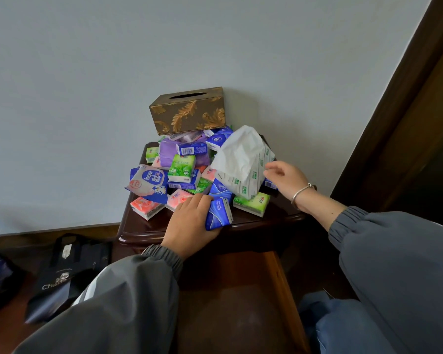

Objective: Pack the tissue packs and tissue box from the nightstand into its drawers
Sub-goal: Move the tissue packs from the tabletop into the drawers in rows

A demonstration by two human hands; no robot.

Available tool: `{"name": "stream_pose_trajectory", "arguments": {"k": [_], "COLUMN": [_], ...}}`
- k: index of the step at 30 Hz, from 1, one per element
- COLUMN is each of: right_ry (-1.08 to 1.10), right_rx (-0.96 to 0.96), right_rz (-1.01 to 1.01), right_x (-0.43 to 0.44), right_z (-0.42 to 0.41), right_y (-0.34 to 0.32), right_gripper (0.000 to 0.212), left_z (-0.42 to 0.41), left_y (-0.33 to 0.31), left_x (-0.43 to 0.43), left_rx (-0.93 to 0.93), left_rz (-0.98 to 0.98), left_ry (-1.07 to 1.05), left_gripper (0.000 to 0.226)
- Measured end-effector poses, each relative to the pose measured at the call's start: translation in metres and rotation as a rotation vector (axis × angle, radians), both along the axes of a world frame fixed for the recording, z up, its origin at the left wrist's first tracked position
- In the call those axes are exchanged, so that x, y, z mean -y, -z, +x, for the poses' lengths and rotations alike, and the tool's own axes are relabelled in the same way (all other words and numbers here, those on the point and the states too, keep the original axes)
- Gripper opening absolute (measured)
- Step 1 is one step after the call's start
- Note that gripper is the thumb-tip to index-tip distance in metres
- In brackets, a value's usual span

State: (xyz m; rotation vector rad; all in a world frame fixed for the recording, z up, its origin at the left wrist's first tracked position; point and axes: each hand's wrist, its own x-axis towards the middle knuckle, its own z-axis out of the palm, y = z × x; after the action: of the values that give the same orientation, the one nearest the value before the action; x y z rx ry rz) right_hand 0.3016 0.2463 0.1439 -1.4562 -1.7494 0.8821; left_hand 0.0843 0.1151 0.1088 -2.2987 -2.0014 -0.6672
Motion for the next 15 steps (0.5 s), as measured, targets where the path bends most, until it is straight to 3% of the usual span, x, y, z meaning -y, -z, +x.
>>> {"name": "stream_pose_trajectory", "arguments": {"k": [6, 10, 15], "right_ry": [-0.068, -0.194, -0.173], "right_rx": [0.240, 0.339, 0.346], "right_rz": [0.149, 0.101, 0.184], "right_x": [0.006, 0.011, 0.014], "right_z": [0.003, 0.003, 0.008], "right_y": [0.014, 0.019, 0.016], "right_gripper": [0.049, 0.062, 0.054], "left_z": [0.003, 0.002, -0.002], "left_y": [0.001, 0.001, 0.005], "left_x": [-0.002, -0.002, 0.001], "left_rx": [0.042, 0.070, 0.128], "left_rz": [-0.009, -0.013, 0.051], "left_ry": [-0.017, -0.017, -0.024], "left_gripper": [0.054, 0.054, 0.054]}}
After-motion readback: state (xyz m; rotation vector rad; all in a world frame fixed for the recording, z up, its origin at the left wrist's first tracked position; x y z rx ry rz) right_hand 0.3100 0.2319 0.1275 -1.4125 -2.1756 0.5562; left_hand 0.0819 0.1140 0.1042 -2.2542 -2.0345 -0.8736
